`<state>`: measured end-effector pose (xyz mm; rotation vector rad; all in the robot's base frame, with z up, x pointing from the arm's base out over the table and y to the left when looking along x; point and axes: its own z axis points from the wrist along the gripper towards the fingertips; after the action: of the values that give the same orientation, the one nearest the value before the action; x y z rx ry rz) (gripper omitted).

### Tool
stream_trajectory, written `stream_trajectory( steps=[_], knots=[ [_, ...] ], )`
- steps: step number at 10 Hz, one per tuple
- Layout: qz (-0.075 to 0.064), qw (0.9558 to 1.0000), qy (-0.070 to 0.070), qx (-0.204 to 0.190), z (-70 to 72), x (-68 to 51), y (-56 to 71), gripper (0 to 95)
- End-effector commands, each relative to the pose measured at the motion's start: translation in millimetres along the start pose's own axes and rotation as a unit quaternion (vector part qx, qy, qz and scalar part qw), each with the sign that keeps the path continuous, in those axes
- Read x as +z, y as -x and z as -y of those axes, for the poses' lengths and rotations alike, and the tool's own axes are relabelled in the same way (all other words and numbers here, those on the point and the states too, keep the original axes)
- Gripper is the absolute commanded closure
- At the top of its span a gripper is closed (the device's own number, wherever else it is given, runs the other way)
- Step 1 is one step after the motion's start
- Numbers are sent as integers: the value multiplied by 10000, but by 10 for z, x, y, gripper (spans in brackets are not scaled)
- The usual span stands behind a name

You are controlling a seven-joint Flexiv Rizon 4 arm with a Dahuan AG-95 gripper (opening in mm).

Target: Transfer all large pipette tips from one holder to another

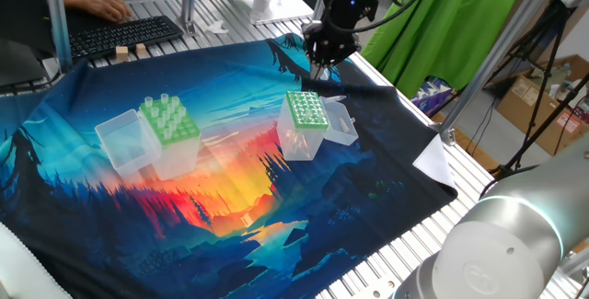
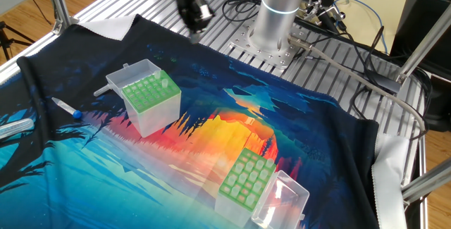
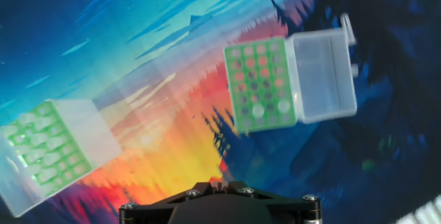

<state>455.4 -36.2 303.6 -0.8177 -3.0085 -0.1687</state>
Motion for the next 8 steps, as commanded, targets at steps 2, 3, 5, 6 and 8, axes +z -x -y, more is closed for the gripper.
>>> stream_trajectory(
  steps=[2, 3, 5, 6, 8],
  knots=[
    [72, 9999, -57, 105, -49, -47, -157, 950],
    [86, 9999, -100, 8, -49, -47, -157, 950],
    [76, 9999, -108, -56, -49, -47, -157, 950],
    [54, 9999, -97, -113, -49, -47, -157, 950],
    [73, 9998, -91, -168, -49, -47, -157, 950]
  ],
)
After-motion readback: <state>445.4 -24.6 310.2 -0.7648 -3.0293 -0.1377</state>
